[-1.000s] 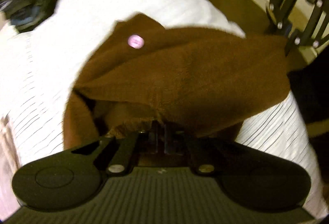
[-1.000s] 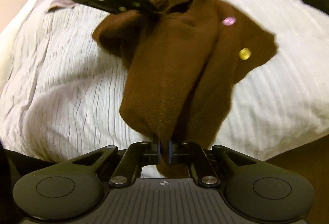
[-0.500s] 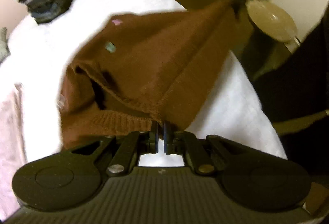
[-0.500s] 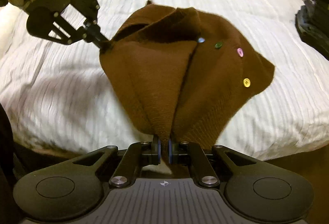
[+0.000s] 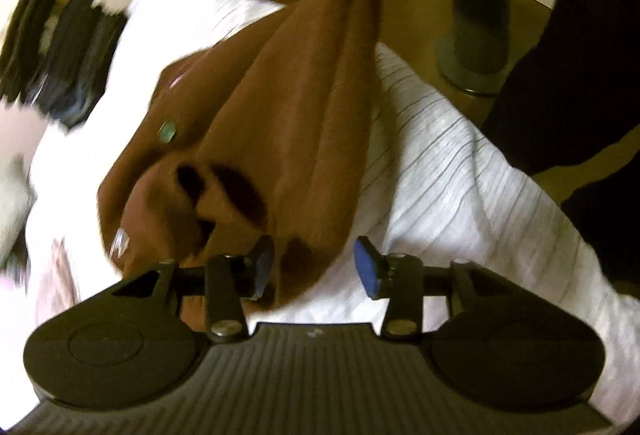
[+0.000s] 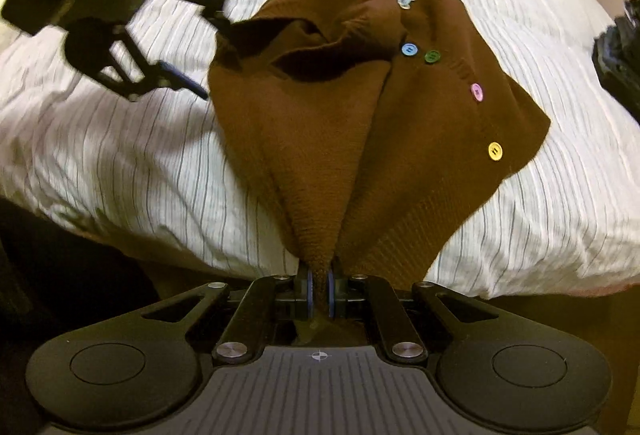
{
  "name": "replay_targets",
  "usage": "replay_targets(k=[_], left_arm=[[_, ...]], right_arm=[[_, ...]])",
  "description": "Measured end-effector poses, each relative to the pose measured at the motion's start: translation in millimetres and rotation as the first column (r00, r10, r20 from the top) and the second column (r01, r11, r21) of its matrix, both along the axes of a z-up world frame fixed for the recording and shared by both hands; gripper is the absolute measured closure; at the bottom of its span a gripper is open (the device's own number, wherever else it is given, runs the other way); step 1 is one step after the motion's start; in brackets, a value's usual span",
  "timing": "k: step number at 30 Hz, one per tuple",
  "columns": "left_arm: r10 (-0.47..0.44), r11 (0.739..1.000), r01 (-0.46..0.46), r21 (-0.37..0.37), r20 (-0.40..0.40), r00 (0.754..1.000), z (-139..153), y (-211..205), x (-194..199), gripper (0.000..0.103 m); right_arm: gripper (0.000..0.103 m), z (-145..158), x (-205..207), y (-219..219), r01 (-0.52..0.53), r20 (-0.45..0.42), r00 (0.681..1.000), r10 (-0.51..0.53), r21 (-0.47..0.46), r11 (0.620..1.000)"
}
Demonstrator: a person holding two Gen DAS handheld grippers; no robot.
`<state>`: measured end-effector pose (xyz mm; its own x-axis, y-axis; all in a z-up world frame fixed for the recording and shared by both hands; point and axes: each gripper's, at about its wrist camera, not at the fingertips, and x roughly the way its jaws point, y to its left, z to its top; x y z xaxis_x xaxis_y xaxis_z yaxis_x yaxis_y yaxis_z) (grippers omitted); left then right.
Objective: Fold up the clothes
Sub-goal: 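Raise and shake the cardigan with both tools, then lay it flat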
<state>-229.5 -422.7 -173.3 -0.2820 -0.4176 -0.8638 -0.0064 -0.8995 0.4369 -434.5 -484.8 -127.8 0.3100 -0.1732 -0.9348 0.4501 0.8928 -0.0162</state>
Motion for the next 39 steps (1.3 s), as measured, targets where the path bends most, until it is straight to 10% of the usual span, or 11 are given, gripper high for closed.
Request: replay_targets(k=[4,6,7,12,17,23,29,33,39], left_arm=[[-0.081,0.996,0.080,0.039,0.024,0.996,-15,-14,-15,0.062],[-0.104,0.992,0.100,0.083,0.049,0.993,-16,-23,-20,0.096],[-0.093,0.992,0.089,0.090,0.041,0.995,-8,-28,-20,0.096],[0.023,0.997,-0.021,0.071,-0.039,0.999,55,-74,-19,0.098],[0.120,0.986,-0.132,-0.101,-0.120,0.986,154,-168,-28,0.098],[0.235,0.894,-0.308,-0.326,-0.245,0.941,279,-269,-26,0.098],[0.210,0.789,-0.365,-0.494,-0.341,0.916,370,-253,-5,0.098],[0.193,0.793,-0.348,-0.501,-0.335,0.922,350,-188,16,0.098],[0.322,0.849,-0.420,-0.321,-0.317,0.892,229,-61,60,0.096]], right_arm=[[0.098,-3,-1,3,0.003,-0.001,1.000,-0.003,0.006,1.000],[0.098,0,-2,0,0.013,0.001,1.000,-0.013,0.004,1.000],[0.098,4,-2,-3,0.022,0.004,1.000,-0.022,0.001,1.000],[0.098,54,-11,-51,0.084,0.077,0.994,-0.078,-0.075,0.994],[0.098,132,-11,-147,0.123,0.186,0.980,-0.071,-0.284,0.951],[0.099,258,18,-250,0.111,0.266,0.962,0.065,-0.594,0.797],[0.099,328,34,-207,0.077,0.269,0.945,0.185,-0.735,0.674],[0.099,316,43,-137,0.026,0.228,0.948,0.221,-0.747,0.664],[0.098,181,76,1,-0.059,0.192,0.964,0.186,-0.525,0.849]])
